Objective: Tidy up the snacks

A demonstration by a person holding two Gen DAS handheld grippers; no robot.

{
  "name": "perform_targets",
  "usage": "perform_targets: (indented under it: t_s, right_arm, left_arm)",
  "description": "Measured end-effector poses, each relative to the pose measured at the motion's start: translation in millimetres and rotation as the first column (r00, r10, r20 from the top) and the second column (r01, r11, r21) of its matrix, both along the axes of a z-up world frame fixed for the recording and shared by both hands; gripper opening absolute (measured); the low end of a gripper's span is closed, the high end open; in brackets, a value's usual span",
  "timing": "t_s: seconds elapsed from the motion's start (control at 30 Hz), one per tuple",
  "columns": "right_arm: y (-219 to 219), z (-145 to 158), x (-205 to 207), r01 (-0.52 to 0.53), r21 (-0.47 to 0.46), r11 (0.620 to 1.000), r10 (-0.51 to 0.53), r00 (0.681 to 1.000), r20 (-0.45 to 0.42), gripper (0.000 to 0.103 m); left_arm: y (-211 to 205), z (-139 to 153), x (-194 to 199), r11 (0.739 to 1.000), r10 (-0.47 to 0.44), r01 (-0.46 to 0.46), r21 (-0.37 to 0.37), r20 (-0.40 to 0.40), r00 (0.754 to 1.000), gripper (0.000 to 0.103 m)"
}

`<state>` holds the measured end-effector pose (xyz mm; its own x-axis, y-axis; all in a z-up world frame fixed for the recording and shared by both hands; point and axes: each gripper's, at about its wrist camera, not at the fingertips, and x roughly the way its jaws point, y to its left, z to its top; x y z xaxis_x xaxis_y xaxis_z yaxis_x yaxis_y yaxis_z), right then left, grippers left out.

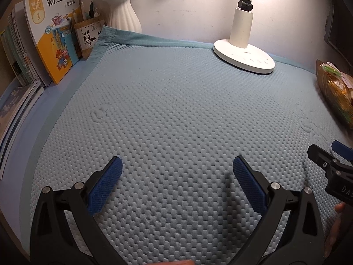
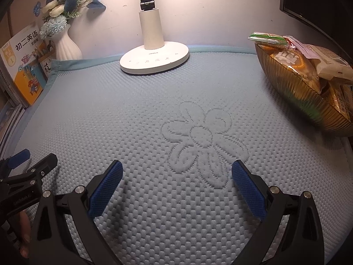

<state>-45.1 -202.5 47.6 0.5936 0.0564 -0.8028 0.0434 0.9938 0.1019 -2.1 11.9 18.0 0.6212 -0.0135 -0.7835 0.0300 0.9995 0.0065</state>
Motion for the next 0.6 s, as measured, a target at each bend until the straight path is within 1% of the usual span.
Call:
perform_targets:
  t_s: [0.1, 0.2, 0.27, 0.4, 0.5, 0.6]
  right_arm:
    - [-0.2, 0.1, 1.4, 0.003, -0.005, 1.000, -0.003, 1.000, -0.003, 0.098]
    - [-1.4, 4.2, -1.7, 0.012, -0.010, 1.000, -0.012, 0.999, 0.030, 0.098]
    - [-1.7, 5.2, -2.6, 0.014, -0.010, 1.000, -0.014, 0.999, 0.038, 0.098]
    - [-1.1, 4.2, 1.0, 0.012, -0.017, 1.000, -0.012, 1.000, 0.025, 0.098]
    - [-2.4, 4.3, 0.8, 0.016, -0.012, 1.000, -0.015, 1.000, 0.027, 0.098]
    - [-2.3, 4.1, 1.6, 0.016, -0.009, 1.000, -0.016, 1.000, 0.027, 0.098]
  left_arm:
    - [-1.0, -0.2, -0.8, 1.000, -0.002, 0.002, 0.002, 0.004, 1.000, 0.100]
    - [-3.1, 0.2, -2.6, 1.000, -0.017, 0.017, 0.001, 0.013, 1.000, 0.100]
    - [-4.0, 0.6, -3.2, 1.000, -0.011, 0.011, 0.011, 0.017, 1.000, 0.100]
    - [-4.9, 1.6, -4.4, 1.000, -0.008, 0.007, 0.022, 0.026, 1.000, 0.100]
    - [-3.4, 2.1, -4.4, 1.000, -0.013, 0.013, 0.009, 0.025, 1.000, 0.100]
    - [-1.9, 2.4, -4.2, 1.000, 0.000, 0.000, 0.007, 0.026, 1.000, 0.100]
